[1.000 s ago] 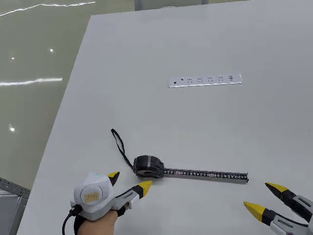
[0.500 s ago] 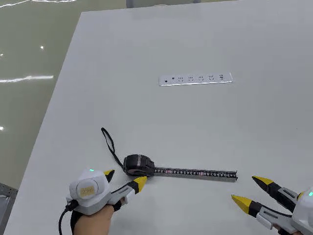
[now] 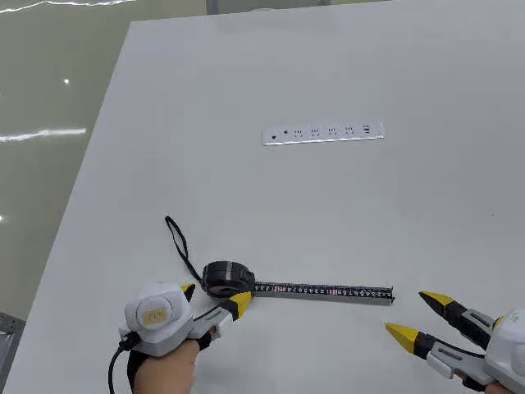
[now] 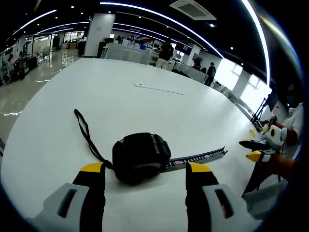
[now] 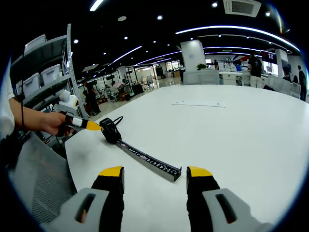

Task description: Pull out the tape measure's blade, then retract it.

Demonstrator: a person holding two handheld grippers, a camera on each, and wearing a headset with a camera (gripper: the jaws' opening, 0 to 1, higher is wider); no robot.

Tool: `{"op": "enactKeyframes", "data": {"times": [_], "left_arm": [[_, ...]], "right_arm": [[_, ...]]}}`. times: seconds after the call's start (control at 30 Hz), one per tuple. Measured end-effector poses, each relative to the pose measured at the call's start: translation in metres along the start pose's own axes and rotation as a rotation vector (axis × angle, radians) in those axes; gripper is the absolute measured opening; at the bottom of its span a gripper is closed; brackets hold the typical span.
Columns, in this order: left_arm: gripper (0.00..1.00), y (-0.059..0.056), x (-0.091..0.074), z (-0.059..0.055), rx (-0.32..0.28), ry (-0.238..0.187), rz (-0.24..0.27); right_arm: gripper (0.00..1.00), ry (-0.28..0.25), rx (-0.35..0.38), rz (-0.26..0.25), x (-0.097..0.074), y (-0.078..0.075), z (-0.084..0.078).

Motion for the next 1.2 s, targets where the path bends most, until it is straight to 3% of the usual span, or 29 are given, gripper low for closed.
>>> {"op": "enactKeyframes", "data": {"times": [0.43,1.2], "left_arm": [[0.68,-0.002,0.009,0.005,-0.025,0.004,0.014],[0.70,-0.005,0.022,0.009,-0.053,0.027,0.053]], "right_arm": [[0.51,-0.005,0.000,0.004,0.005,-0.006,0.002],[0.51,0.038,-0.027,0.021,0.015,-0.011,-0.004]]}}
Point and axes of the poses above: the centre of the closed fingertips' face, and the gripper's own axes: x roughly forward along the fingers, y roughly to its left, z roughly out of its top, the point moved 6 cm from there along -x, roughly backward along the fingers, and after that the axes turned 8 degrees about y, right-handed, at the moved point
